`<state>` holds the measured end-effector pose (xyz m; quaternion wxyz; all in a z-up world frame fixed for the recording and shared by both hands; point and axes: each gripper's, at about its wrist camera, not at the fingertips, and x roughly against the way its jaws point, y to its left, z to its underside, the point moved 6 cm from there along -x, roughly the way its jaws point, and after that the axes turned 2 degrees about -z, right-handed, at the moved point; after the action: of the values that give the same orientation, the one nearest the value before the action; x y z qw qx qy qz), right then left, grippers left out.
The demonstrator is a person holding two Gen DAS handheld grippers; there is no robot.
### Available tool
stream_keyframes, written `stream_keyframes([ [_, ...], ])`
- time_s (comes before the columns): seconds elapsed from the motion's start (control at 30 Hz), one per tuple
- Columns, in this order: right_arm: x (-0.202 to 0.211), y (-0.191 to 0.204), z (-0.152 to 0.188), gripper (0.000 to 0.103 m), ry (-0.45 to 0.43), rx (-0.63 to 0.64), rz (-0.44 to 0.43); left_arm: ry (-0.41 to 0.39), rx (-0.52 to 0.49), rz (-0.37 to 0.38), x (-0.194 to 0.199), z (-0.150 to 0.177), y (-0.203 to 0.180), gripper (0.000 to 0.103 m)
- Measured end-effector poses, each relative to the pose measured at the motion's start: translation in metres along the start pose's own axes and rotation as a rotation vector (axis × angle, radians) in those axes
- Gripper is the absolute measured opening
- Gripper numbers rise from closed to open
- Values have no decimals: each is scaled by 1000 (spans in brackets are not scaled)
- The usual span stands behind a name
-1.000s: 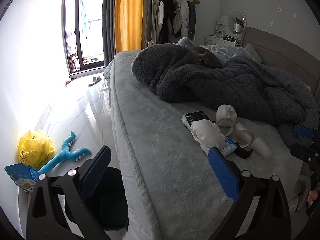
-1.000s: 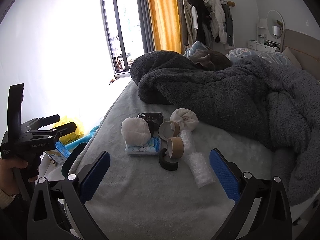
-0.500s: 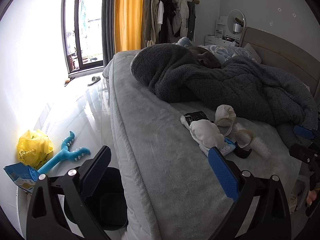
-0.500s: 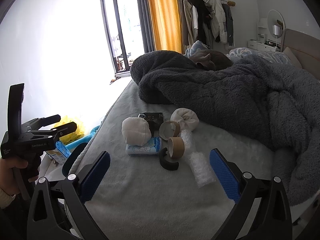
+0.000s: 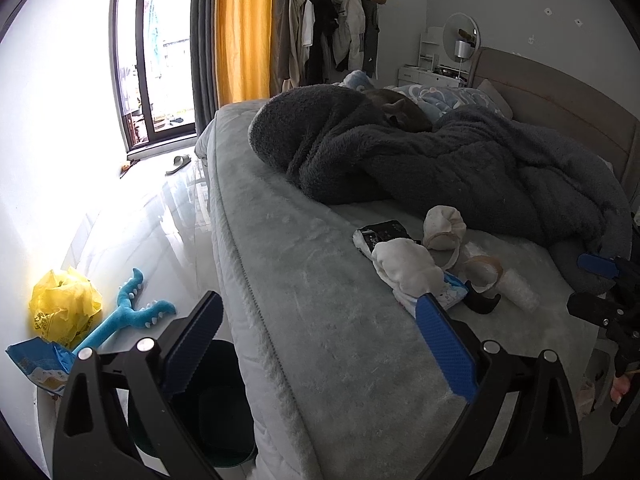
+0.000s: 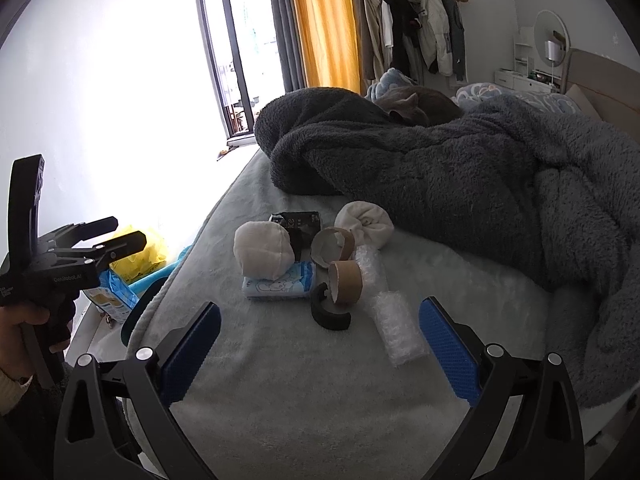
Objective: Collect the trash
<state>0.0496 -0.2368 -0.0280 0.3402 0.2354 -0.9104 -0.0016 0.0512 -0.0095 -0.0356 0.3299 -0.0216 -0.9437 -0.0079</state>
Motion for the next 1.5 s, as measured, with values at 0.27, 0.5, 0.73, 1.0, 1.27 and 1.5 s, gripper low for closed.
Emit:
stream_keyframes([
  [0.27,-20,-16,4,92,50,-16,9,35,-106,81,-18,-10,-10,98],
  [0.5,-41,-32,11,75,99,-28,28,74,-131,195,-34,-9,-24,88],
  [0.73,-45,-51,15,69,114,-58,54,99,-168,293,-56,-13,-41,87],
  [1.0,-64,-67,28,62,168,-80,82,139,-162,363,-86,-11,-56,87],
  [1.27,-79,-70,34,51,214,-84,109,195,-129,391,-113,-4,-67,78],
  [1.5,-87,-69,36,39,244,-97,114,217,-85,413,-123,-1,-70,57],
])
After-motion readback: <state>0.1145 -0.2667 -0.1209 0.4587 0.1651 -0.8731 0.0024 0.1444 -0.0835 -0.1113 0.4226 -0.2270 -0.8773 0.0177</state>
